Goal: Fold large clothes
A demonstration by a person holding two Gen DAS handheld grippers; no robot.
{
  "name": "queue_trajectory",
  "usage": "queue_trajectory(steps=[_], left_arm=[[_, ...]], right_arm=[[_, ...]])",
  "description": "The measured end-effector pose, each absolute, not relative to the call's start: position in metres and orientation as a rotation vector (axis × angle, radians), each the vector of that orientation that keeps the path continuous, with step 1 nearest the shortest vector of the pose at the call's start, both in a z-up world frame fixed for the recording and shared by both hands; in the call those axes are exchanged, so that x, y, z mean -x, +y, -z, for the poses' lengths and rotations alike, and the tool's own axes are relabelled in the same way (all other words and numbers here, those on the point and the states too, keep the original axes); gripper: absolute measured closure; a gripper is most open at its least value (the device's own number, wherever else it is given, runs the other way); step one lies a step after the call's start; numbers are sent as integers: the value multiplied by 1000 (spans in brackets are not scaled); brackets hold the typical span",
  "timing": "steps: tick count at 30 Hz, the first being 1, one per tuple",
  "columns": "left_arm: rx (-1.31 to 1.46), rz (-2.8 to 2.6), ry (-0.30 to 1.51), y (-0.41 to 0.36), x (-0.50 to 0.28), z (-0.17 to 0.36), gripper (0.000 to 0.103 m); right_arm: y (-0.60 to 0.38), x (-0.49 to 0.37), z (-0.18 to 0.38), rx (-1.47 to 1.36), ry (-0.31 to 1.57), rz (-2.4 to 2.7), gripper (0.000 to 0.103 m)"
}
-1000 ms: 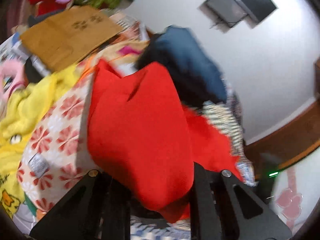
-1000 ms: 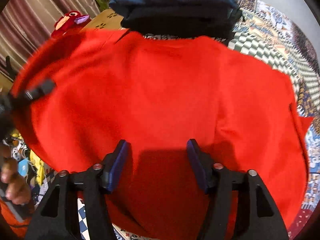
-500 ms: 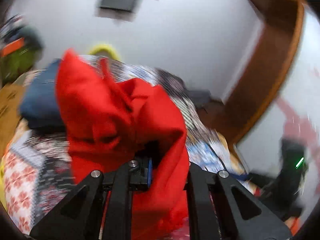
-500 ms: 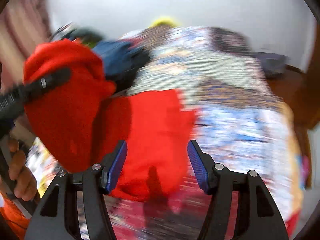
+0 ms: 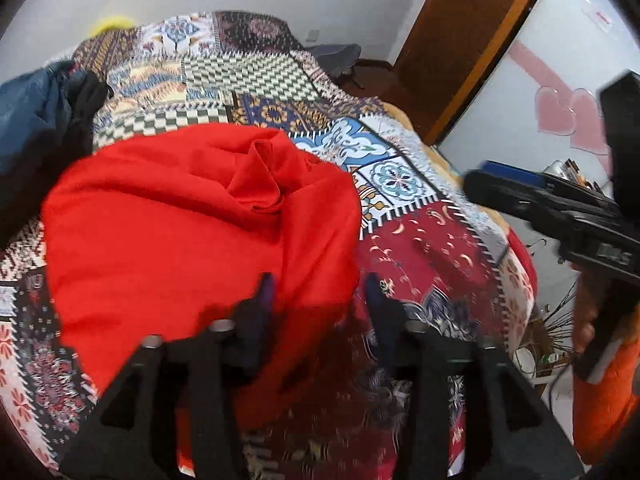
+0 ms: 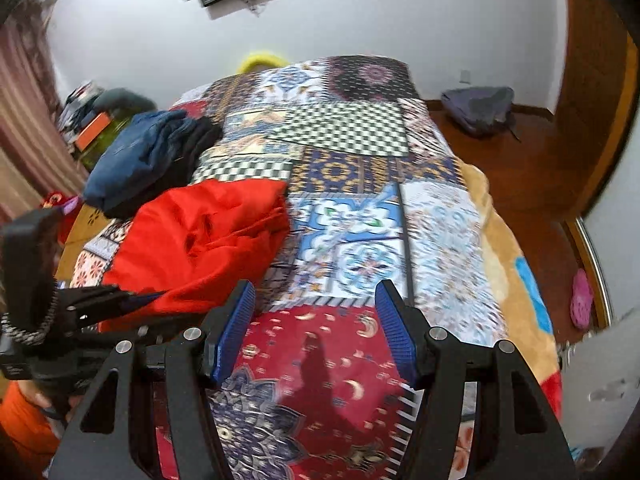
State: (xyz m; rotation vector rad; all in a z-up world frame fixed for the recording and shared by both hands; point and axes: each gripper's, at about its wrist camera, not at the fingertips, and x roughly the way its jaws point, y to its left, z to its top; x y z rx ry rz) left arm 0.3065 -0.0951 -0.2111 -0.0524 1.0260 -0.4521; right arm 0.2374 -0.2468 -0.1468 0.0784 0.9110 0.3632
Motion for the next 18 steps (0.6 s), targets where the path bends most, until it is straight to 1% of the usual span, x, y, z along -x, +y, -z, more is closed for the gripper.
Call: queue_trajectory(steps=[7, 10, 12, 16, 17, 18], left_arm=[[70, 330, 942, -56, -290, 180, 44], [71, 256, 917, -35, -296, 178, 38], [79, 218, 920, -24, -299, 182, 36], [72, 174, 1001, -11, -309, 212, 36], [64, 170, 1014, -11, -309, 220, 35], [43, 163, 1013, -13, -307, 227, 29]], right_arm=[[-216, -243, 142, -60, 883, -436, 44], [-201, -249, 147, -53, 902, -458, 44], [-189, -253, 153, -50, 926, -484, 44], [-165, -259, 172, -32, 984, -555, 44], [-162, -261, 177, -39, 1003, -566, 44], [-160, -264, 186, -53, 1032, -570, 44]])
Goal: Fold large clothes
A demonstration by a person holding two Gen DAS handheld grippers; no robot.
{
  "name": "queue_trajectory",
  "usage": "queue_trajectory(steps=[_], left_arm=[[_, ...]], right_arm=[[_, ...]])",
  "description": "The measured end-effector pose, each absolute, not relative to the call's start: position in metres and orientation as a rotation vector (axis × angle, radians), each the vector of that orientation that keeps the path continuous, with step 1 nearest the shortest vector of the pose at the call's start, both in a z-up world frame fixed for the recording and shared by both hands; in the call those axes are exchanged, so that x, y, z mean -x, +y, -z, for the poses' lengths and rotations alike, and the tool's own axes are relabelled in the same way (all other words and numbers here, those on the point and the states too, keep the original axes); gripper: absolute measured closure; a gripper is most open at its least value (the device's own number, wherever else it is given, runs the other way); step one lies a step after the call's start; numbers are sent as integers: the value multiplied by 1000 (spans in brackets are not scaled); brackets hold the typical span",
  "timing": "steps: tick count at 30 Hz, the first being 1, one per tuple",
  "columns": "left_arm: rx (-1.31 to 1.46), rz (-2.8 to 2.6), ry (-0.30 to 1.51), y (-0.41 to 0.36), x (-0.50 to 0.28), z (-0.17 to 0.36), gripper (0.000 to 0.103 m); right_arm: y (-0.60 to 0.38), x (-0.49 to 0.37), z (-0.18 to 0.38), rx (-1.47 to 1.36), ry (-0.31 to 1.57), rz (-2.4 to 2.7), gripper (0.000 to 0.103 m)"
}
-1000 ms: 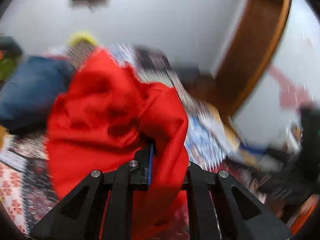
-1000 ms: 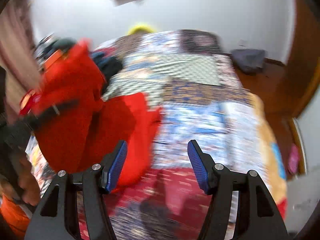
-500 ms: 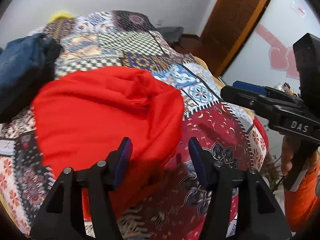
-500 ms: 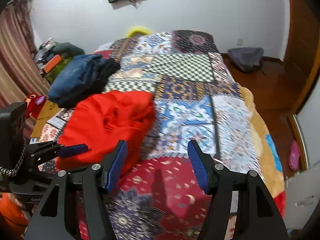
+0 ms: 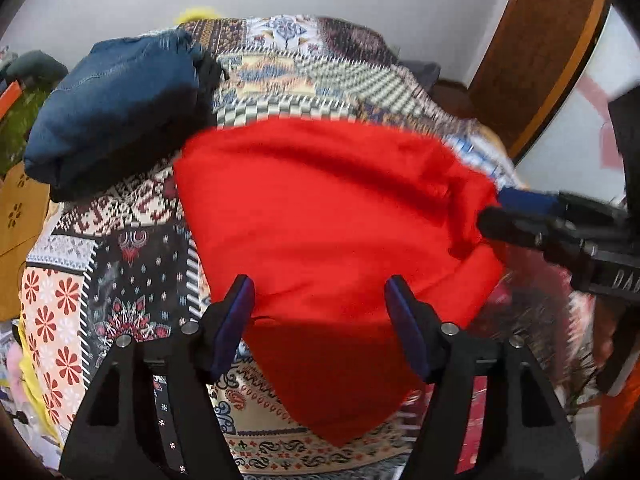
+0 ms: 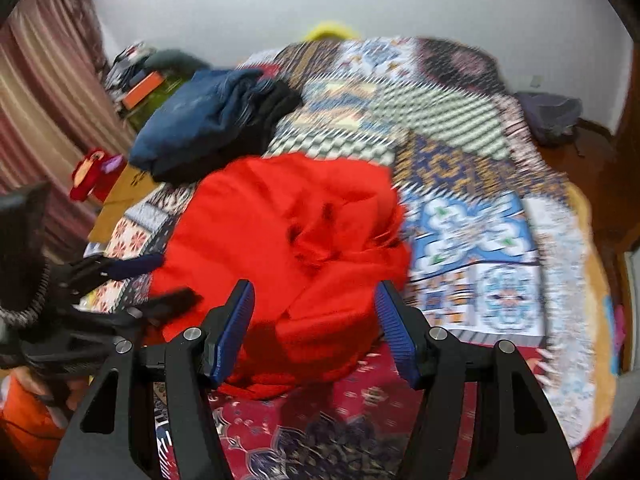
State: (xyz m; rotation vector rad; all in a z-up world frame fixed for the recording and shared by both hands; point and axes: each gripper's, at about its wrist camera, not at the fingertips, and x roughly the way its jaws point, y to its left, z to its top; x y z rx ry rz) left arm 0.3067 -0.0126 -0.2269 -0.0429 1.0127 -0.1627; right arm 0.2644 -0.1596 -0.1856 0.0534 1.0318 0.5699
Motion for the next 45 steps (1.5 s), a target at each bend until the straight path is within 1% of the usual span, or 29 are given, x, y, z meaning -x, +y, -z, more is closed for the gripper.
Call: queue_trajectory(steps=[2, 5, 8, 11, 15, 18, 22, 27, 30, 34, 36, 37, 38, 39, 40, 41, 42, 43, 44, 45], left_arm=[[-20, 156, 1006, -18, -298, 238, 21], [-69, 149, 1017, -23, -287, 248, 17], [-14, 192, 1071, -15, -280, 261, 15], [104, 228, 1125, 0, -276, 273, 15], [200, 229, 1139, 13, -271, 276, 15], [162, 204, 1111, 14, -260, 270, 15], [182, 195, 1089, 22, -244, 256, 15], [173, 138, 1014, 40, -236, 223, 15], [140, 73, 958, 49, -245, 207, 15], [153, 25, 922, 58, -272, 197, 15], [165, 19, 920, 60, -286, 198, 15], [164, 15, 925, 59, -291, 202, 15], [159, 15, 936, 57, -295, 207, 15], [155, 19, 950, 56, -299, 212, 15], [148, 27, 974, 53, -302, 221, 15], [137, 37, 997, 49, -305, 232, 15], [138, 44, 1005, 46, -306, 239, 15], [146, 49, 1005, 46, -306, 244, 14], [161, 57, 1004, 48, -305, 248, 14], [183, 67, 1007, 50, -305, 251, 14]], right_arm=[[-160, -269, 196, -70, 1073, -563, 44], [-163, -268, 210, -29, 1107, -529, 44], [-173, -260, 218, 27, 1125, -519, 44], [-186, -249, 217, 51, 1107, -535, 43], [-194, -239, 212, 146, 1066, -468, 43], [-201, -230, 213, 237, 1035, -350, 43], [-212, -224, 198, 175, 1022, -385, 43], [-215, -230, 165, 44, 935, -463, 43], [-206, -244, 151, -14, 895, -501, 43], [-183, -266, 150, -81, 898, -565, 44], [-170, -278, 157, -99, 925, -603, 52], [-165, -283, 163, -107, 944, -618, 59], [-161, -287, 168, -113, 965, -631, 62], [-154, -293, 177, -104, 992, -634, 63], [-151, -294, 184, -87, 1009, -628, 67], [-146, -297, 193, -64, 1030, -619, 75], [-144, -298, 198, -51, 1042, -612, 80], [-142, -300, 207, -33, 1057, -600, 91], [-144, -301, 211, -27, 1059, -584, 95], [-147, -301, 214, -23, 1048, -564, 96]])
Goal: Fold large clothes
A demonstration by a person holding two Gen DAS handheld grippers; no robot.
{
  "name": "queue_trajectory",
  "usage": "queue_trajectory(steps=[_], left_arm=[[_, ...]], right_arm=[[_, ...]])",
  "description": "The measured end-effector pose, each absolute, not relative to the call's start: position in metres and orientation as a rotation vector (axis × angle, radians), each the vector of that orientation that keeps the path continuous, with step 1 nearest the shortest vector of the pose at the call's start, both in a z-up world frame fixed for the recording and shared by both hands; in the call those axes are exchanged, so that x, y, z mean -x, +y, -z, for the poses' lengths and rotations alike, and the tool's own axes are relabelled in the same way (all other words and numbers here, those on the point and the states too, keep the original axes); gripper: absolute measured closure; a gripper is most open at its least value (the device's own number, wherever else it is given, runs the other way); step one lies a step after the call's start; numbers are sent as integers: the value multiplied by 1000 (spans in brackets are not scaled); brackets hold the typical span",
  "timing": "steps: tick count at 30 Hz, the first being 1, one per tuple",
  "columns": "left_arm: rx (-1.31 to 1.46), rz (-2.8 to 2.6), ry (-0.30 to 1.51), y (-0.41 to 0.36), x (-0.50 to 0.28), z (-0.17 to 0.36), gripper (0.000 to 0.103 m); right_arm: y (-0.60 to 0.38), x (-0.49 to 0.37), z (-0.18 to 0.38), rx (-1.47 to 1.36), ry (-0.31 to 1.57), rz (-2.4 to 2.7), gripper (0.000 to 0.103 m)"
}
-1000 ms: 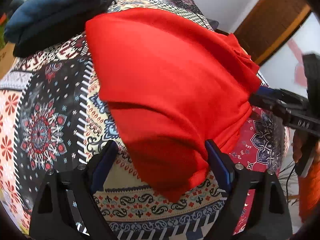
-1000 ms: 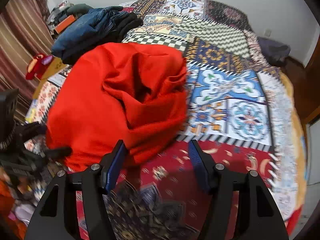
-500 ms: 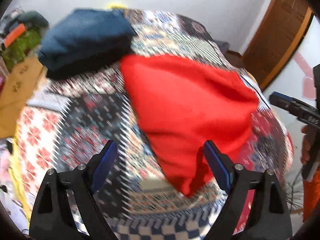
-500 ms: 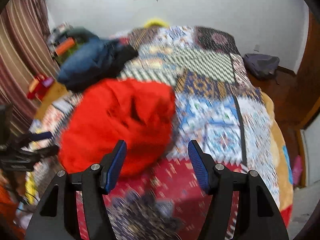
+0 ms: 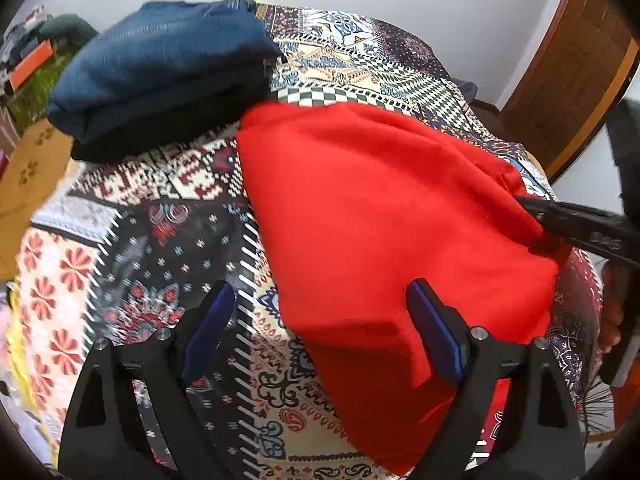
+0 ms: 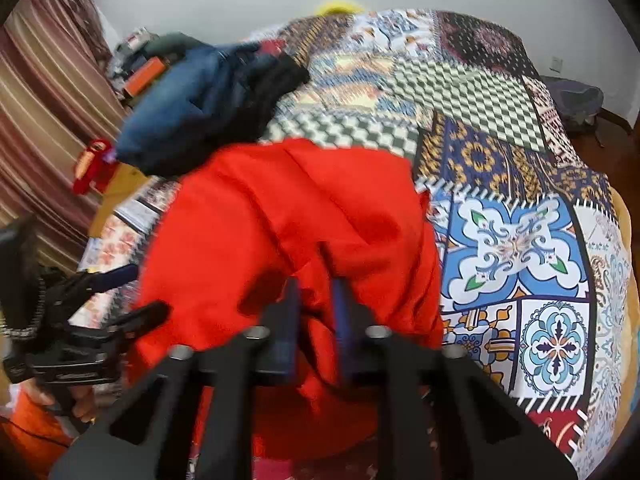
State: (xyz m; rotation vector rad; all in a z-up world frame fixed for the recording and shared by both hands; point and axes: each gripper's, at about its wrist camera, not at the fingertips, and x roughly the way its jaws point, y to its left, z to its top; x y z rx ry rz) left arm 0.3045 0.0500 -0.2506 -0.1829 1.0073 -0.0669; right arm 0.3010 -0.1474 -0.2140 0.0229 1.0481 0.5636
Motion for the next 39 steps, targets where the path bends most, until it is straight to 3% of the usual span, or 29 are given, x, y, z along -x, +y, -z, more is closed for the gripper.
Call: queue_trajectory(steps=[8, 13, 19, 21, 22, 25, 26, 33, 35, 39], left_arm=[[151, 84, 1003, 46, -299, 254, 14], [151, 62, 997, 48, -294, 257, 14], [185, 53, 1008, 50, -293, 259, 14], [169, 42, 1004, 48, -292, 258, 14], [162, 38, 1001, 47, -292, 257, 14], [154, 31, 996, 46, -289, 257, 14], [155, 31, 996, 46, -288, 257, 14], [180, 58, 999, 49, -285, 258, 14], [169, 60, 993, 47, -284, 259, 14], [175, 75, 993, 46, -286, 261, 13]], right_arm=[[-171, -298, 208, 116, 966, -430, 103], [-203, -305, 212, 128, 1014, -340, 103], [-205, -287, 166, 8, 954, -454, 99], [-191, -285, 155, -4, 947, -510, 95], [-184, -285, 154, -3, 945, -526, 89], [-155, -285, 155, 26, 934, -566, 55], [-149, -284, 159, 35, 933, -566, 50], [-150, -310, 217, 110, 1090, -500, 51], [-169, -314, 222, 98, 1099, -438, 43], [-185, -309, 220, 152, 1089, -395, 42]])
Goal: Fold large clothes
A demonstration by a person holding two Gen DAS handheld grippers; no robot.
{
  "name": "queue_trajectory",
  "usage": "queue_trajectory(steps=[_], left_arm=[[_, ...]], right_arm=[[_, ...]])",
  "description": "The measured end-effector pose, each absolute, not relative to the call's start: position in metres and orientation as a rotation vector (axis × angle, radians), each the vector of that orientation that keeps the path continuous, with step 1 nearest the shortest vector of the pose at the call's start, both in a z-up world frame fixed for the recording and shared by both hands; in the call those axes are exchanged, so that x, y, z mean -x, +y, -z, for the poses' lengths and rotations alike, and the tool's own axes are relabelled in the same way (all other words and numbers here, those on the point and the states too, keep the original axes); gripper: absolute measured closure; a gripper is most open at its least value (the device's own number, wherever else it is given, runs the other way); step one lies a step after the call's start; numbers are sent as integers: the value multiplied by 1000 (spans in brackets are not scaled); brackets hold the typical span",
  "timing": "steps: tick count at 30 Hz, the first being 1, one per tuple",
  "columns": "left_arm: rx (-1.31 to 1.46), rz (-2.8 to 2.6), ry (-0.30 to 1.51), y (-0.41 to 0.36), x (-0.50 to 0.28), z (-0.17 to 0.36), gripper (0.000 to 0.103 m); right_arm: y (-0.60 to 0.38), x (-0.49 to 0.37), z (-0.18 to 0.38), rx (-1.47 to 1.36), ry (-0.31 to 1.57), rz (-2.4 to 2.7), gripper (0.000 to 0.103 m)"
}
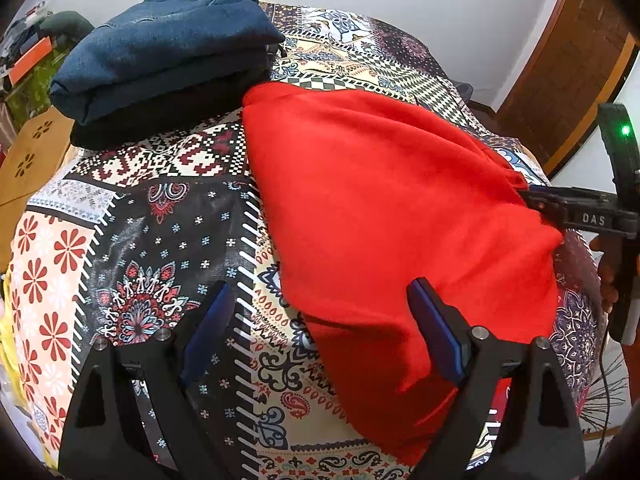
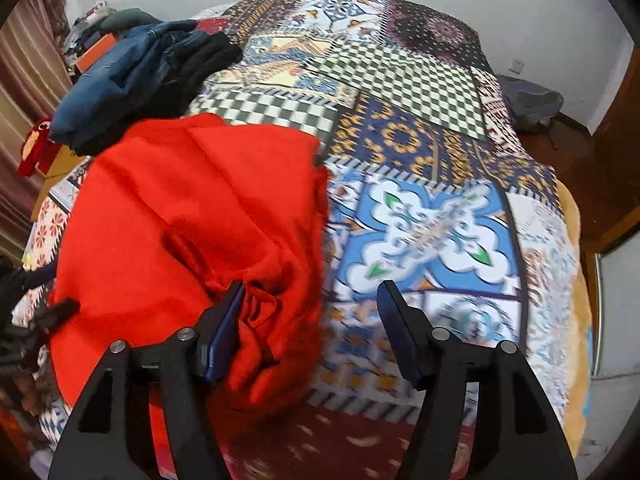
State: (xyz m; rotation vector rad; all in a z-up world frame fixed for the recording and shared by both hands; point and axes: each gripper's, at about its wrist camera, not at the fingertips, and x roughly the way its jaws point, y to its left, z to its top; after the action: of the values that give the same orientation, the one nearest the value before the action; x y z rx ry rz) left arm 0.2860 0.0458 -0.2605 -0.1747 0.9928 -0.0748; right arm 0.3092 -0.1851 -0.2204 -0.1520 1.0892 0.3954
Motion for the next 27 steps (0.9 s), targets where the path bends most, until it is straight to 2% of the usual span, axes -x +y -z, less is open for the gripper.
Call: queue_trajectory(steps=[6, 8, 10, 14, 20, 27], left_arm=[[158, 80, 999, 43, -284, 259, 13], [142, 76, 998, 43, -280, 258, 13], [123, 71, 994, 45, -275, 256, 13], [171, 73, 1003, 52, -271, 258, 13], [279, 58, 1027, 60, -274, 255, 14], [358, -1, 1023, 80, -274, 243, 14]], right_arm=[[-182, -302, 219, 307, 1028, -309, 42], [-200, -310, 230, 332, 1076, -193, 43], [-225, -313, 231, 212, 1119, -187, 46], [-249, -298, 201, 61, 1082, -241, 46], [-216, -279, 162, 38, 1000, -422, 45], [-162, -274, 176, 41, 1051, -565, 44]])
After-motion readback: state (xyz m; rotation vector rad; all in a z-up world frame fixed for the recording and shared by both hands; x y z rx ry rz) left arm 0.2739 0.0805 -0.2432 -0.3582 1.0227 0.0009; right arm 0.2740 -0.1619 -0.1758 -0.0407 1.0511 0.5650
